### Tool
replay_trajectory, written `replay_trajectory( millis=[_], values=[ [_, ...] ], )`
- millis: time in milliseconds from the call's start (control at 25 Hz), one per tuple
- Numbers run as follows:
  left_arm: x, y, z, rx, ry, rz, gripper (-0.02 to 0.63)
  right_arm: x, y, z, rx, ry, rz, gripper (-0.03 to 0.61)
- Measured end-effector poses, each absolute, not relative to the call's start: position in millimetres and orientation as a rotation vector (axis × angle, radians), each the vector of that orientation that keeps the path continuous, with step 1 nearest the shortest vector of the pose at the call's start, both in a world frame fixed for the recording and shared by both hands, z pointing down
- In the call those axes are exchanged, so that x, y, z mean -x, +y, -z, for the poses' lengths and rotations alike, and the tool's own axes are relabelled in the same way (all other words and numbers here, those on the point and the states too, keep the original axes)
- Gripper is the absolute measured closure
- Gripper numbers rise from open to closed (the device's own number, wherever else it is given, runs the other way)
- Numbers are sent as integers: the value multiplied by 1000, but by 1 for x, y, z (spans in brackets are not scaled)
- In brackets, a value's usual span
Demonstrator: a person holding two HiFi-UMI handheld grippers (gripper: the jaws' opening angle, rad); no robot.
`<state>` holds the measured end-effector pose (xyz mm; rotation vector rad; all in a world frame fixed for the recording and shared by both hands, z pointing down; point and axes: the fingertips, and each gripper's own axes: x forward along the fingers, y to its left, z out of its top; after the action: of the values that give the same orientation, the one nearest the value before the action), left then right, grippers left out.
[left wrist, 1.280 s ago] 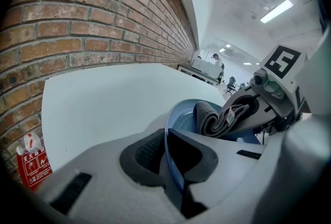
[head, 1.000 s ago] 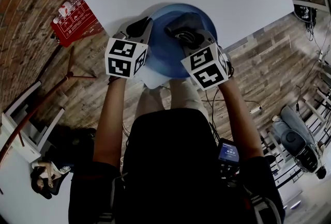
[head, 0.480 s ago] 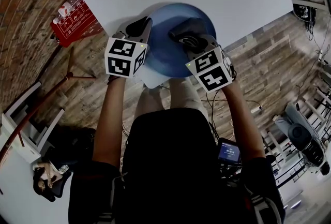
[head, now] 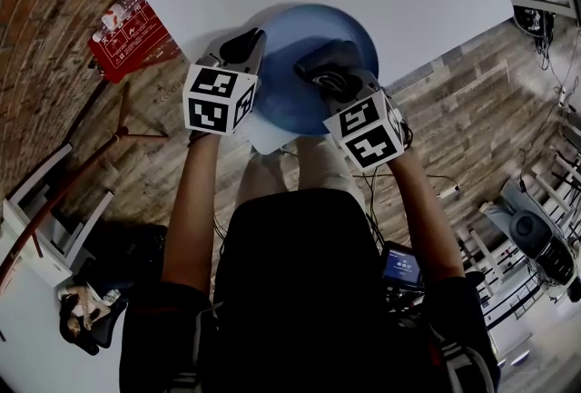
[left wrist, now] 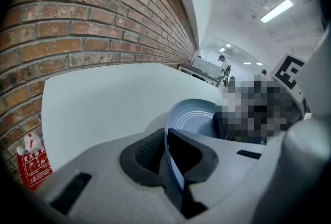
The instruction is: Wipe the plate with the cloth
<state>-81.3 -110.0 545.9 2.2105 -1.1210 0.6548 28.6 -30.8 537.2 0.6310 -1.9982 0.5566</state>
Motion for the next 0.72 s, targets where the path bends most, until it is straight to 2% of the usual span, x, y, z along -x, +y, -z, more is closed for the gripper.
replay_trajectory(
  millis=[720],
  values=[
    [82,-109,-546,-2209,-1115,-654,580,-12,-3,-535,-551,-2006,-549,528]
  ],
)
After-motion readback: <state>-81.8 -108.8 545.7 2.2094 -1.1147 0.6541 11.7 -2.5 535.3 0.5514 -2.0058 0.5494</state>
